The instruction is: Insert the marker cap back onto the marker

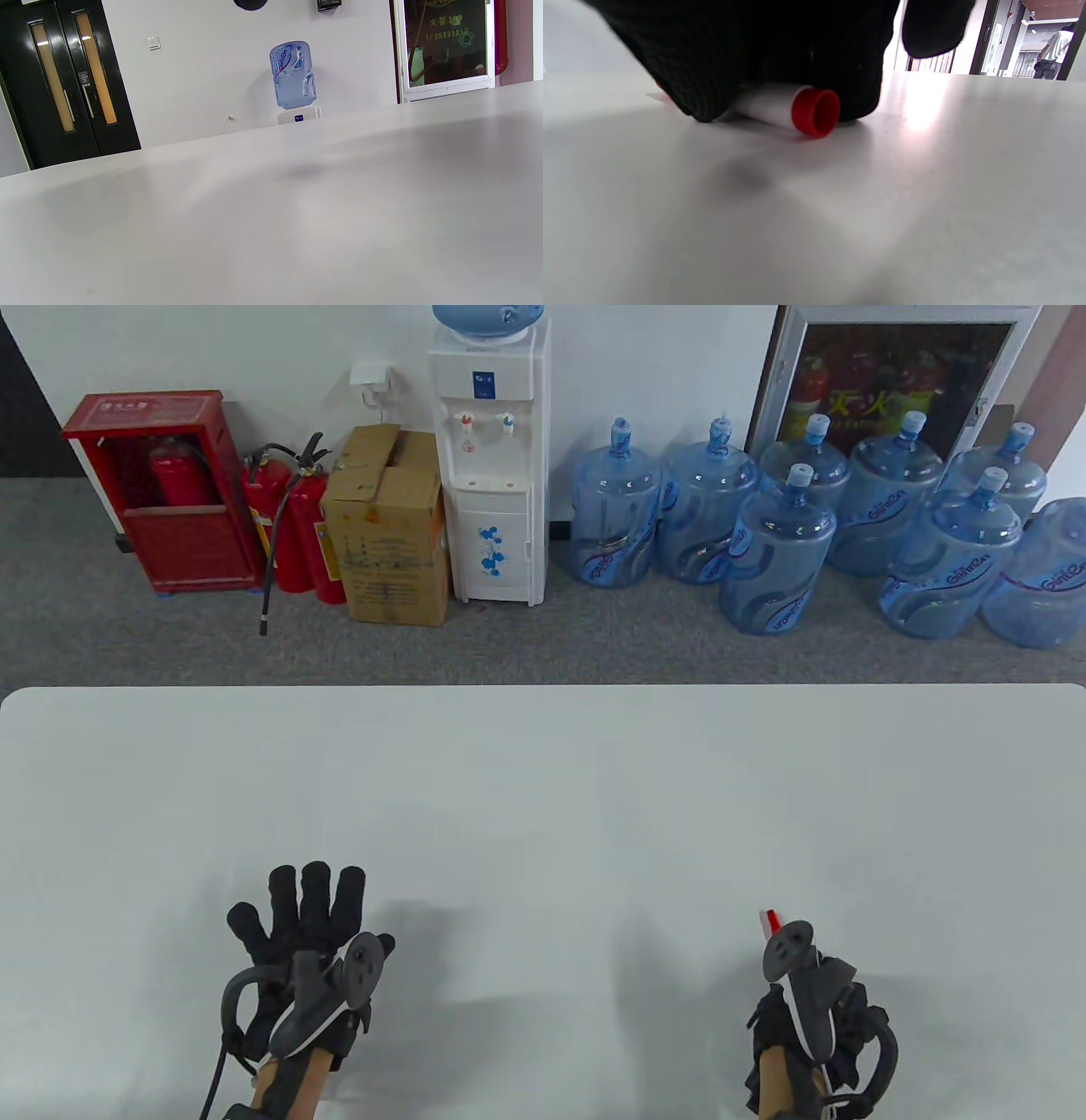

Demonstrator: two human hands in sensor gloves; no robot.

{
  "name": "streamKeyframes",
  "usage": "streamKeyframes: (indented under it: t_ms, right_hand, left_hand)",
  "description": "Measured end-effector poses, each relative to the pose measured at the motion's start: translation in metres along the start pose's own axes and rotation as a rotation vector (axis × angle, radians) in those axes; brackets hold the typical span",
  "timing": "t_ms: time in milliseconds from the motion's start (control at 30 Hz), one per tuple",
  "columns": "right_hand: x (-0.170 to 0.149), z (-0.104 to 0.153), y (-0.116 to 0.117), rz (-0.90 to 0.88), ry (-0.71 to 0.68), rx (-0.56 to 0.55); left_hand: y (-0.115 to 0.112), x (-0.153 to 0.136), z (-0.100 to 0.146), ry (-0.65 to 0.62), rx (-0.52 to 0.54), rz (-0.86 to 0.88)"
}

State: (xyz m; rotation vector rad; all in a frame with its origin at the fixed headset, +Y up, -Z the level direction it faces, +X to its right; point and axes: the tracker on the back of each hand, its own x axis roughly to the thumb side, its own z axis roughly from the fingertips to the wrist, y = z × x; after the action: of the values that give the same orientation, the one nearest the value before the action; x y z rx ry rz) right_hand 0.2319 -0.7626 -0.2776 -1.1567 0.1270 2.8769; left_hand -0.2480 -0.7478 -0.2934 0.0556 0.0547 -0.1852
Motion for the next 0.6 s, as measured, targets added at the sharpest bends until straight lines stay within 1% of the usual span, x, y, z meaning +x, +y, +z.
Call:
streamKeyframes:
  t_ms: [600]
  right_hand:
    - [0.0013, 0.0008, 0.0002, 0.017, -0.012, -0.006]
  left_hand:
    - [-0.0021, 0.0025, -0.0007, -0.007, -0.01, 0.014]
